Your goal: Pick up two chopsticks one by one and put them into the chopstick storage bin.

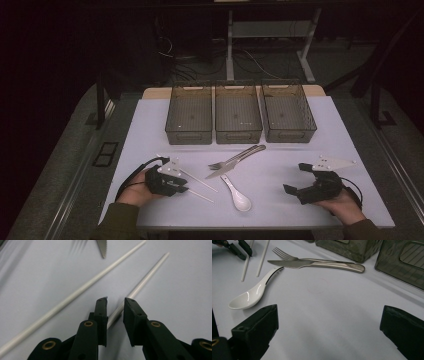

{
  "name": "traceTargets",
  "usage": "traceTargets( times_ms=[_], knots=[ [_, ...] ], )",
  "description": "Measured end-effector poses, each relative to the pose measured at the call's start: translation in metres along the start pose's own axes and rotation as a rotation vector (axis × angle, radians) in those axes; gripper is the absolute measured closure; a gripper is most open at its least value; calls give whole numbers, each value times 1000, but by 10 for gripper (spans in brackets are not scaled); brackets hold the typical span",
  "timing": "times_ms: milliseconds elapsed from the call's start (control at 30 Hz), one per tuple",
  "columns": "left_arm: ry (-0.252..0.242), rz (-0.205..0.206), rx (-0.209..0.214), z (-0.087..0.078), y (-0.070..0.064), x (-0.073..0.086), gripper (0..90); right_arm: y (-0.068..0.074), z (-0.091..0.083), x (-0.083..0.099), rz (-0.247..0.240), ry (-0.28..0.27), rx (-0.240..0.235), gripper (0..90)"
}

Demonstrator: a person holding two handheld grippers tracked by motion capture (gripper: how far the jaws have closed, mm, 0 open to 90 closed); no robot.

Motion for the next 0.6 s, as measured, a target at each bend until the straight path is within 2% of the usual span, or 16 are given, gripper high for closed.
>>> traceTargets(
  times_ms=[233, 433, 467, 500, 533, 600],
  knots=[
    [9, 3, -6, -4, -15, 7, 721, 0, 0, 0, 0, 0, 1, 19],
    [1, -4, -7, -4, -16, 7, 719, 0, 0, 0, 1, 1, -1, 19],
    [1, -8, -9, -4, -15, 7, 674, 1, 0, 0, 1, 0, -1, 19],
    [1, -18, -9, -5, -15, 7, 674, 1, 0, 0, 1, 0, -1, 19],
    [4, -12, -9, -6, -14, 7, 634, 0, 0, 0, 1, -1, -1, 19],
    [-18, -20, -6, -8, -13, 5, 625, 0, 0, 0, 2, -1, -1, 19]
  ],
)
Point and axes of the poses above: each handheld gripper's, and its own axes: z roughly forward along the jaws, x roughly out of its underside, y roughly to its left, the point moved 7 cm from there along z, roughly forward along the jaws, and after that the axes turned 6 degrees about y, right-handed, at the moved point
